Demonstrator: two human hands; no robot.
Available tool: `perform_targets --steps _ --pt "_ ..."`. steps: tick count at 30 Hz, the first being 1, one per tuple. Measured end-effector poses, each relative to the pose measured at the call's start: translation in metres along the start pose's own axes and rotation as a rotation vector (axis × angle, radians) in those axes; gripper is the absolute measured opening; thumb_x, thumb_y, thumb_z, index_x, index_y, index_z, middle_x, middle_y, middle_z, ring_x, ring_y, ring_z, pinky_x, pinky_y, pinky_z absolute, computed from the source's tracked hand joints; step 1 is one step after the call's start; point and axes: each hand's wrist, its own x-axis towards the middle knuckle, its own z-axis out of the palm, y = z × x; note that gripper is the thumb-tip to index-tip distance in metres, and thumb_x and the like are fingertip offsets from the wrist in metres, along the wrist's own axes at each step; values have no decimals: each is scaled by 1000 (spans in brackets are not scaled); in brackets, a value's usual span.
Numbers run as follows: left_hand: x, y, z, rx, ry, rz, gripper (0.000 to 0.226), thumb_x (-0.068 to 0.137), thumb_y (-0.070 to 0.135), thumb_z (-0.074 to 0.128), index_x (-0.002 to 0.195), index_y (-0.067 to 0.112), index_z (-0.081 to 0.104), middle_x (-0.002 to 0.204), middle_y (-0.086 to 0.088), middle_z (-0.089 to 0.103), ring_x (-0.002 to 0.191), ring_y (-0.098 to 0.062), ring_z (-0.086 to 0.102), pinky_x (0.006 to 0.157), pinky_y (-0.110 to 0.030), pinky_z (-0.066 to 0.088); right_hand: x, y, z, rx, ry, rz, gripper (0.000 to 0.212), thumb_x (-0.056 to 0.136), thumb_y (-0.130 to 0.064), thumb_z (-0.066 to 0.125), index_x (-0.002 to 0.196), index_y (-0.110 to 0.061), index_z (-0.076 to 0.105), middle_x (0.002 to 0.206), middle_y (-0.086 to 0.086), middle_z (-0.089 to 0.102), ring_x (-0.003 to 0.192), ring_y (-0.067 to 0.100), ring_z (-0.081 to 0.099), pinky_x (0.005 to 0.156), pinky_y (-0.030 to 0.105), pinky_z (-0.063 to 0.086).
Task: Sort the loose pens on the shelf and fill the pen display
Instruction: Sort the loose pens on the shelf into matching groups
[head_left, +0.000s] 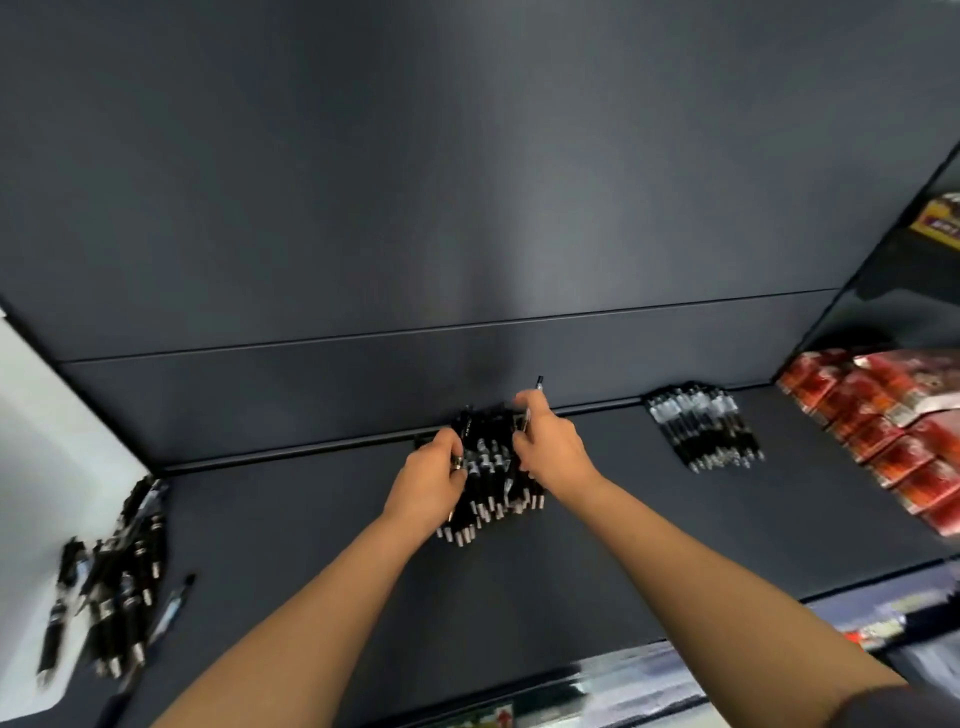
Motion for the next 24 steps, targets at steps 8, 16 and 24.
perform_targets --steps 8,16,24 --pt "13 49 50 -72 69 -160 8 89 8 53 90 12 46 67 -5 52 61 -25 54 64 -46 56 3 67 -45 -99 -171 25 75 98 -14 43 151 -23 -10 68 6 49 58 20 46 59 34 40" --pt "32 62 59 232 -4 -203 7 92 24 51 95 18 53 100 0 58 87 -21 58 67 -29 44 22 98 -55 -141 -189 -11 51 97 -15 47 144 -7 30 97 18 62 92 34 59 79 38 49" --pt "69 100 76 290 -18 94 13 90 25 54 101 19 59 105 -3 58 101 -23 56 81 -35 48 40 118 -77 -132 -36 77 32 92 -18 54 123 -9 54 102 17 67 100 33 62 85 37 51"
